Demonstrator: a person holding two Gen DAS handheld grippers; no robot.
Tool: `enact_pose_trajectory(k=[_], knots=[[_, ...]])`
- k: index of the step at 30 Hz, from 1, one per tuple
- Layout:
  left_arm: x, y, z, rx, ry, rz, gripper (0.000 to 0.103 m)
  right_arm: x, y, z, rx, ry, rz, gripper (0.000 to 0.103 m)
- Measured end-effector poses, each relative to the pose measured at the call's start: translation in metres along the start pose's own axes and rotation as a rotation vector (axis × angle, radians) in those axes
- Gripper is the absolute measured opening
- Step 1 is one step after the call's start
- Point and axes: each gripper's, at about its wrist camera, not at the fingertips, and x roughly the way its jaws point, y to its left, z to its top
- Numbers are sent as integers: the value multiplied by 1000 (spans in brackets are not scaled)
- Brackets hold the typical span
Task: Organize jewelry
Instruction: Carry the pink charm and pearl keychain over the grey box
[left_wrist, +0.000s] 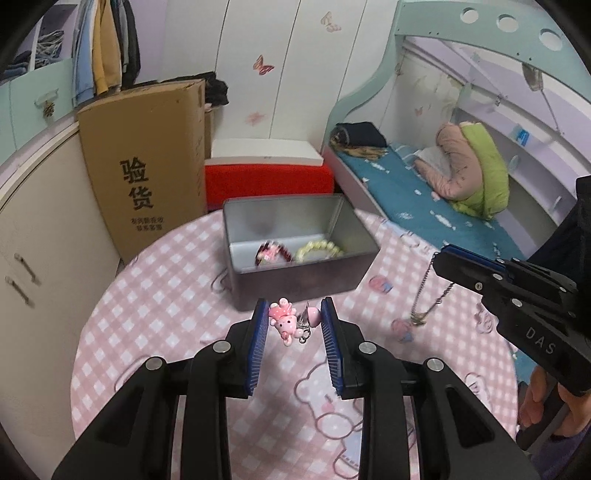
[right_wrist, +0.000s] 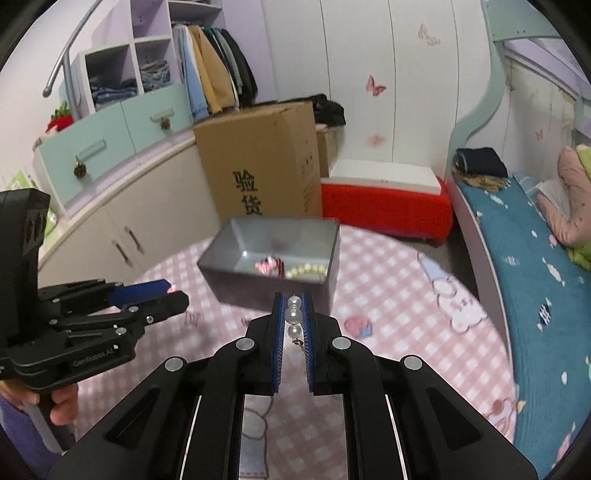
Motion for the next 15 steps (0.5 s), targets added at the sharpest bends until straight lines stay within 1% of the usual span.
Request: enact_pose_trajectory(k=[4,8,12,15], knots=[[-6,-1,21,6,-24,-23,27,-9,2,26,-12,-49,0,10],[-9,-2,46,13,-52,-25,27,-14,7,50,-29,-85,6,10],[-6,-3,66,29,-62,-11,27,-5,10,71,-36,-87,19,10],[4,-1,78,22,-44,-34,27,4,10,81,-30,-85,25,10]])
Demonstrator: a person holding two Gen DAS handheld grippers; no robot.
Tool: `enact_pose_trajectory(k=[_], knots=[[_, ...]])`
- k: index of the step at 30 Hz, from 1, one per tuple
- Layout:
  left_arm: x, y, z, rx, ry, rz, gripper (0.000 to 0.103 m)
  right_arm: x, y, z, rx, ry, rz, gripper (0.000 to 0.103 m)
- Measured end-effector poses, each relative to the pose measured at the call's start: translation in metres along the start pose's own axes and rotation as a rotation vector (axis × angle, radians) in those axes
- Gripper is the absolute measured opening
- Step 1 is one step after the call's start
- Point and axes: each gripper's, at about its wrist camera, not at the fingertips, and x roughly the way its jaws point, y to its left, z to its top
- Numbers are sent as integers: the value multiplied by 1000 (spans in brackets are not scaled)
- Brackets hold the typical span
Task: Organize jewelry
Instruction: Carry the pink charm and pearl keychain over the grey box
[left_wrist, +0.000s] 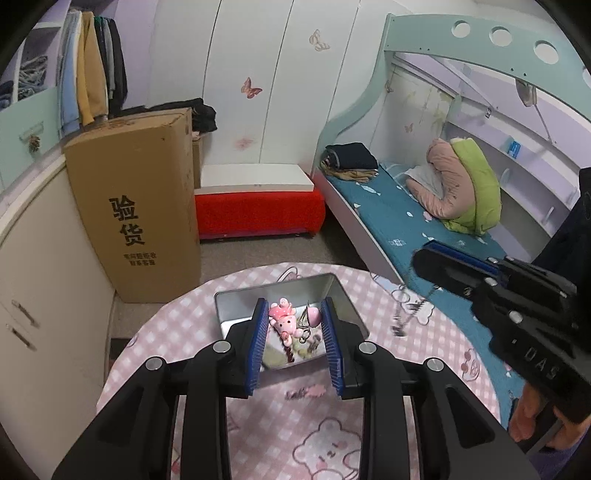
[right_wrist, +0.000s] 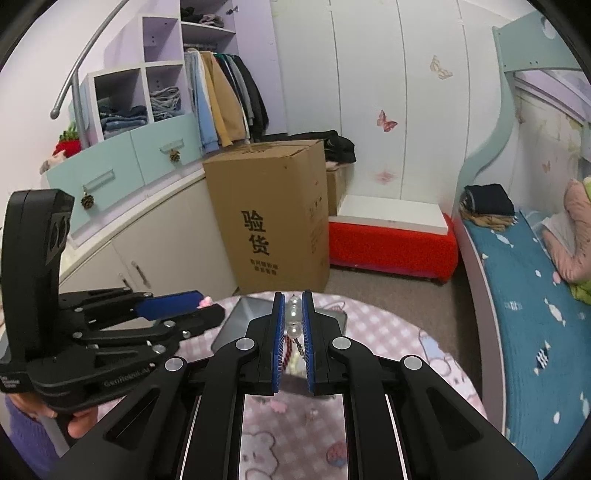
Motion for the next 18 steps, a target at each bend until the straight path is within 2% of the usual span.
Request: enact_pose_trajectory(k=[6,11,18], knots=[[43,15,4,-53,103,-30,27,36,-4,2,31,42,0,10],[75,27,-6,-73,178,-15,27,70,-7,-12,51,109,2,10],[97,33,-18,-77,227,7,27,100,-12,-33,76,179,-2,10]])
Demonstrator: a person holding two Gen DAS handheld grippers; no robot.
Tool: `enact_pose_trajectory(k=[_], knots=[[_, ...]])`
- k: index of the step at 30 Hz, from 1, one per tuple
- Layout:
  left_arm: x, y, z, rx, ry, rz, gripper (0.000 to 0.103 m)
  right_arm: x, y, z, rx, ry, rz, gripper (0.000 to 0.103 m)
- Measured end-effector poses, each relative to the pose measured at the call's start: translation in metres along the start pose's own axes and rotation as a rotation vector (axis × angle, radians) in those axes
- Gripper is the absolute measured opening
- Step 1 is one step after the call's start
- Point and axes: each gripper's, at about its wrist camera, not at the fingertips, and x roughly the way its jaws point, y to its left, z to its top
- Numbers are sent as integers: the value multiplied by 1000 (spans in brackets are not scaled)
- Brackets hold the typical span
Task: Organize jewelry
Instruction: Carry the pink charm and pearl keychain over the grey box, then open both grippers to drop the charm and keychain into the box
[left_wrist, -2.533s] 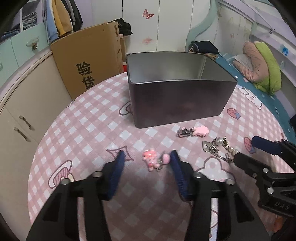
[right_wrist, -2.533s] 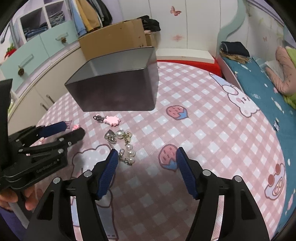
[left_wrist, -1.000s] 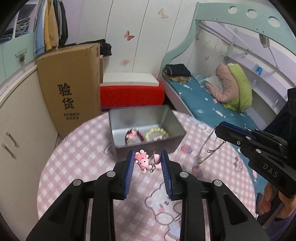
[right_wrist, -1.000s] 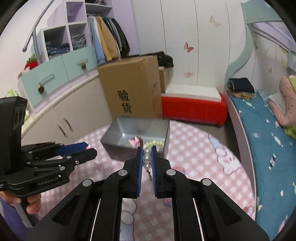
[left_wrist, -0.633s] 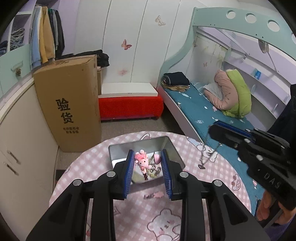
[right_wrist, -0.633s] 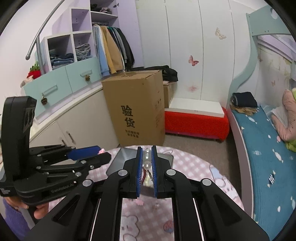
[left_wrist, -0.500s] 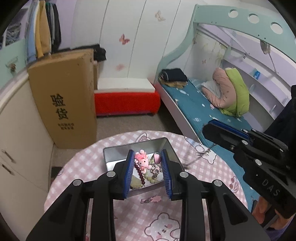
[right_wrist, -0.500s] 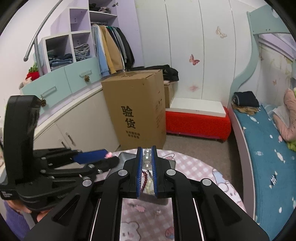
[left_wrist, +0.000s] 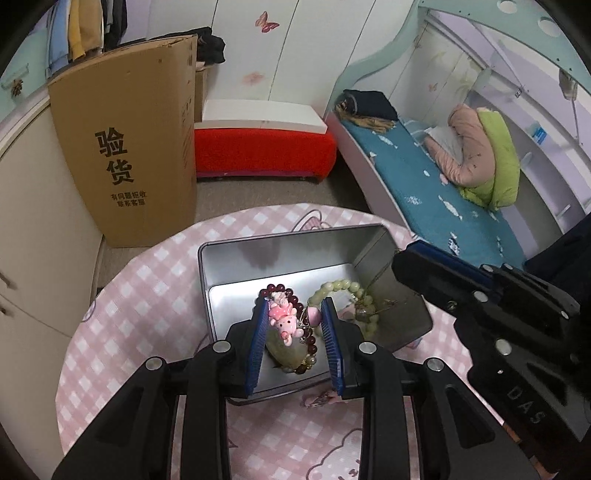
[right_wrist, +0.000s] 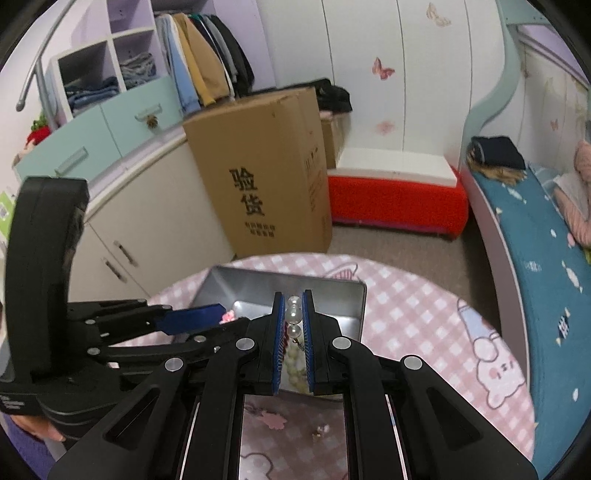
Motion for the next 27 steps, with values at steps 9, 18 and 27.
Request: enact_pose_trajectory(k=[9,18,27], knots=[[11,-4,-2,11,20,26,28,10,-10,-13,19,37,5,10],[9,-12,-4,27,18,46,28,9,-14,-16,36,40,14,10],[4,-8,-5,-2,4,48,44,7,-18,-21,63,53,31,10]])
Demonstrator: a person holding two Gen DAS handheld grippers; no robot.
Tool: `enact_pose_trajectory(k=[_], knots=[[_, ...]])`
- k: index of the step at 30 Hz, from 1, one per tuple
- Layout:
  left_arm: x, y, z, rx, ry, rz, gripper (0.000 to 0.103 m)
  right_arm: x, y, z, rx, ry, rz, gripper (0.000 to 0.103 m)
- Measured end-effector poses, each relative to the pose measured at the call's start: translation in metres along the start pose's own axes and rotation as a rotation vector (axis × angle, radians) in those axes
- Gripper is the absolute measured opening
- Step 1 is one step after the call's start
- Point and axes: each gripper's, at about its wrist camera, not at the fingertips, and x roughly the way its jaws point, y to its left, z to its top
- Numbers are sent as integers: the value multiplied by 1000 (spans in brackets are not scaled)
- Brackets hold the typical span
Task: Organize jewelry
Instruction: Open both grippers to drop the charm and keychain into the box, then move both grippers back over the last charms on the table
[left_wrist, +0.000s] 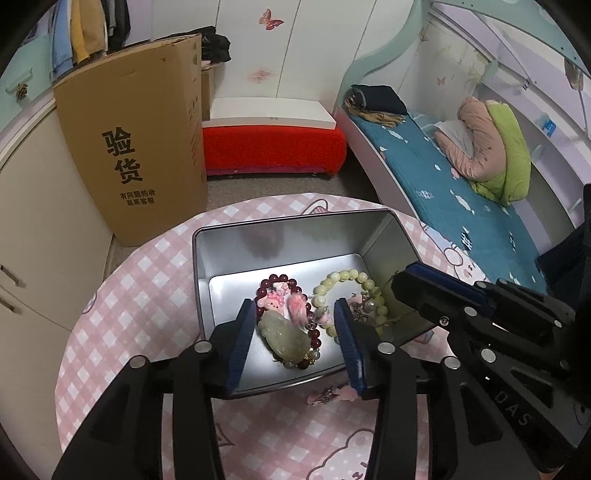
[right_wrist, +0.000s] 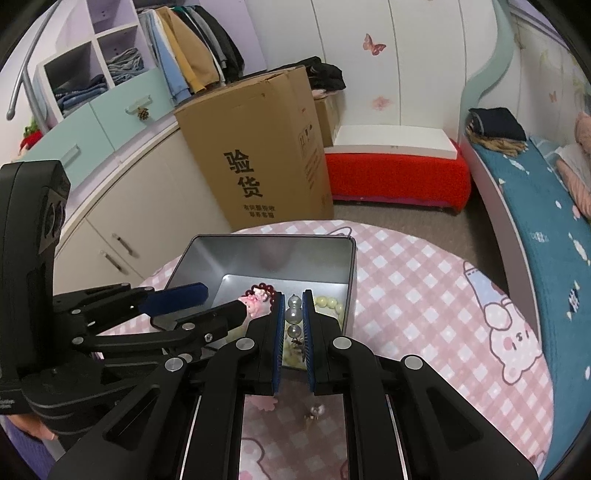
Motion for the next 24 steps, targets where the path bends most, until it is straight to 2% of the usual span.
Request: enact_pose_trajectory(k=[9,10,12,13,15,18,20,24], knots=[[-21,1,-6,-19,-37,-12,51,-19,4,3,3,-27,-12,13],[-24,2,-7,-21,-45,-11,53,-22,3,2,5,-33,-13,15],[-35,2,-13,-23,-71,-3,55,-31,1,0,11,-47,-27,32],[-40,3,-17,-28,-82,0,55,-37,0,-3,12,-61,-37,46],[-47,4,-25,-39,-99,-1,61,-46,-1,-10,1,-74,-50,49],[-56,4,-38,-52,-131,25,61,-52,-6,-23,0,-75,-65,49],[-59,2,-47,-64,-139,28,61,-54,-11,-33,8,-74,-80,55],[-53,-3,-64,-124,-117,-15,61,-53,-24,-53,35,-59,-100,57]])
